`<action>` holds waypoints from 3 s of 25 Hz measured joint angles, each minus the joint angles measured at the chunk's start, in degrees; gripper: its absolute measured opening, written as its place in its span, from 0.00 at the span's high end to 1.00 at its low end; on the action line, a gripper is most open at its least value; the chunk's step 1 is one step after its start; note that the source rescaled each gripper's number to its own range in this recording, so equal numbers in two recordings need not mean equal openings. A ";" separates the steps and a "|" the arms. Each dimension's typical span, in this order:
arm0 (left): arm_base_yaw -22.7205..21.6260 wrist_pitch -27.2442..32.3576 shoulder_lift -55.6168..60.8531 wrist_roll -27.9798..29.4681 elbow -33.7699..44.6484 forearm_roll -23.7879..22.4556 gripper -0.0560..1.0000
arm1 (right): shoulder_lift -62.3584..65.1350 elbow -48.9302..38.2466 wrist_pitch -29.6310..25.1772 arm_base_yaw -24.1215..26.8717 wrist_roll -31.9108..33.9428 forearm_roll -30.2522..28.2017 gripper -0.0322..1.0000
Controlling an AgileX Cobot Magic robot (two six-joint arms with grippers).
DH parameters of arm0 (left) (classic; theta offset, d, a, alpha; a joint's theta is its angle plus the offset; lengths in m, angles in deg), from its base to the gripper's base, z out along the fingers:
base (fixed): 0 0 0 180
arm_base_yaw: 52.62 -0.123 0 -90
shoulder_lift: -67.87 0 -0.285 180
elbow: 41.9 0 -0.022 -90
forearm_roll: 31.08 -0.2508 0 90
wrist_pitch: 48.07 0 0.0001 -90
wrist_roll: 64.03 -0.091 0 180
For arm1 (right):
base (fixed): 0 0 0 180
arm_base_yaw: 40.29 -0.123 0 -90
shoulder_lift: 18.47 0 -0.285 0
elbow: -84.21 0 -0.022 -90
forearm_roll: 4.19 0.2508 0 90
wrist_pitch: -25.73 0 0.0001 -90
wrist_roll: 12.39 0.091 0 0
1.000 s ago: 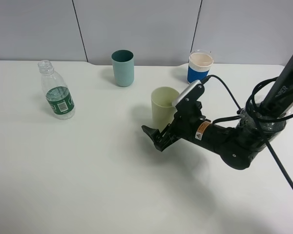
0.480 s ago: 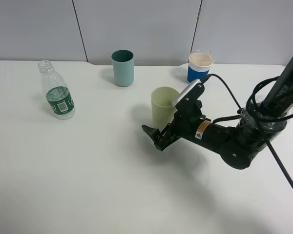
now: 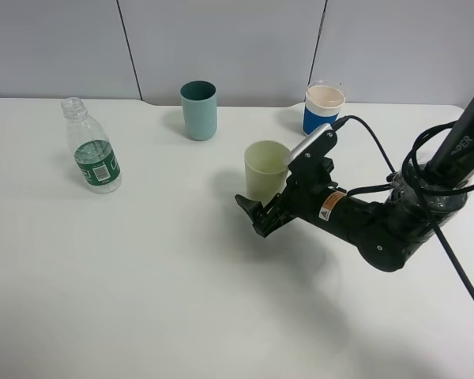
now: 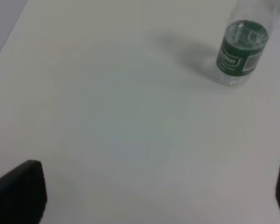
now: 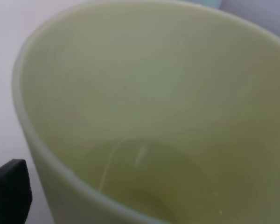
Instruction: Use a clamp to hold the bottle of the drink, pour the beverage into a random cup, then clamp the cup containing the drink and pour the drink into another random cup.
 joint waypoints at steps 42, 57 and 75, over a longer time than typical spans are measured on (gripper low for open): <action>0.00 0.00 0.00 0.00 0.00 0.00 0.00 | 21.78 3.36 -16.40 1.06 5.80 5.59 0.96; 0.00 0.00 0.00 0.00 0.00 0.00 0.00 | 21.93 28.76 -50.37 4.22 21.44 -13.02 0.96; 0.00 0.00 0.00 0.00 0.00 0.00 0.00 | 8.92 52.44 -74.93 2.73 56.71 -52.09 0.96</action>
